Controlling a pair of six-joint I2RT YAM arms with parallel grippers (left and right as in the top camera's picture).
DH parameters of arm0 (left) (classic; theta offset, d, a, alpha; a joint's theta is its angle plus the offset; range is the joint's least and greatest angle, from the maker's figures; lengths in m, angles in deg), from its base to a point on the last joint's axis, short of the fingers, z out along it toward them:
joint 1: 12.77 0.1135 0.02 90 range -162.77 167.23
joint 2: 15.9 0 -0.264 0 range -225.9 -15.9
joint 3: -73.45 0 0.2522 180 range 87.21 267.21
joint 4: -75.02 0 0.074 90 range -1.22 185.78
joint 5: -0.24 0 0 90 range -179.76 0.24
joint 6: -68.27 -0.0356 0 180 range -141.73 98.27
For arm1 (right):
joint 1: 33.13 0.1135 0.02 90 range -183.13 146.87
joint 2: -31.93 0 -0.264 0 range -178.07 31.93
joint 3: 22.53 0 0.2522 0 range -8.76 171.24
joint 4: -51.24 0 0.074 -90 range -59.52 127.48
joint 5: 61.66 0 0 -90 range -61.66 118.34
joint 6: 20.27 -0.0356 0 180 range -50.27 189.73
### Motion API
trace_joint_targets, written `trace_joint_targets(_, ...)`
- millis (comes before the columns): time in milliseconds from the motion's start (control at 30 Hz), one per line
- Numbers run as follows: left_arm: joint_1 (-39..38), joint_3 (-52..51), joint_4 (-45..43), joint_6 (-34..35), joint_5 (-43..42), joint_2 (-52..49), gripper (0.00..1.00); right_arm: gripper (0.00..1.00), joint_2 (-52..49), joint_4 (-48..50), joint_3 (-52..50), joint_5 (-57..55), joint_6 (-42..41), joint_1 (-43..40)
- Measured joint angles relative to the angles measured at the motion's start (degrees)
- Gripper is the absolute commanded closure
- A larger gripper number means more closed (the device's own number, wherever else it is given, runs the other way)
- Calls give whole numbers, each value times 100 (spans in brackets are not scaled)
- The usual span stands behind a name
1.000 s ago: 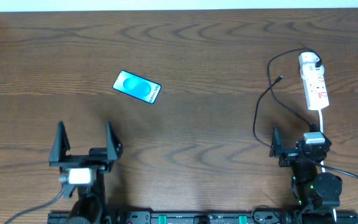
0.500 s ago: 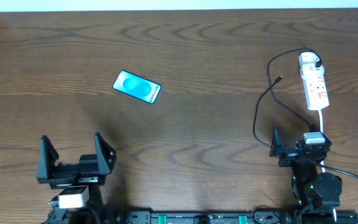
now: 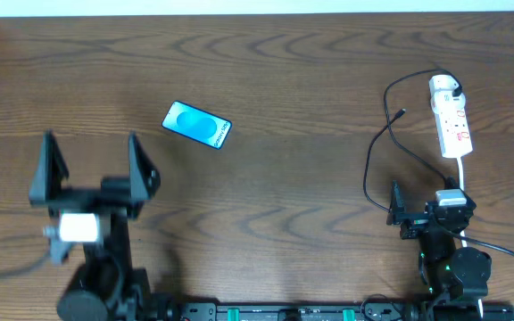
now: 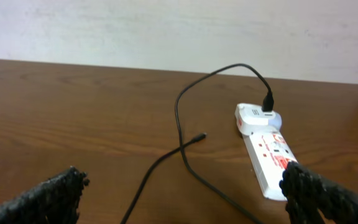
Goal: Plug charger to phone and switch on socket
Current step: 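Open the left gripper and move it forward toward the blue phone, then lower the left gripper over the phone's top edge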
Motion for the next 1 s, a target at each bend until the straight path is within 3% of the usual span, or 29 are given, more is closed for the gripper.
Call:
trace_joint_targets(133,0,940,1165,59,-317,-833,5,1,0,0,-2,0,2,0)
trace_joint_targets(200,0,1593,2146,83,-538,-1316,4,1,0,2,-2,0,13,0)
trace_joint_targets(600,0,4291,6507,144,-835,-2898,5,1,0,0,-2,0,17,0)
trace_joint_targets(833,0,4516,8131,144,-964,-3379,5,1,0,0,-2,0,17,0)
trace_joint_targets(1000,0,4511,8765,146,-1073,-3460,5,1,0,2,-2,0,17,0)
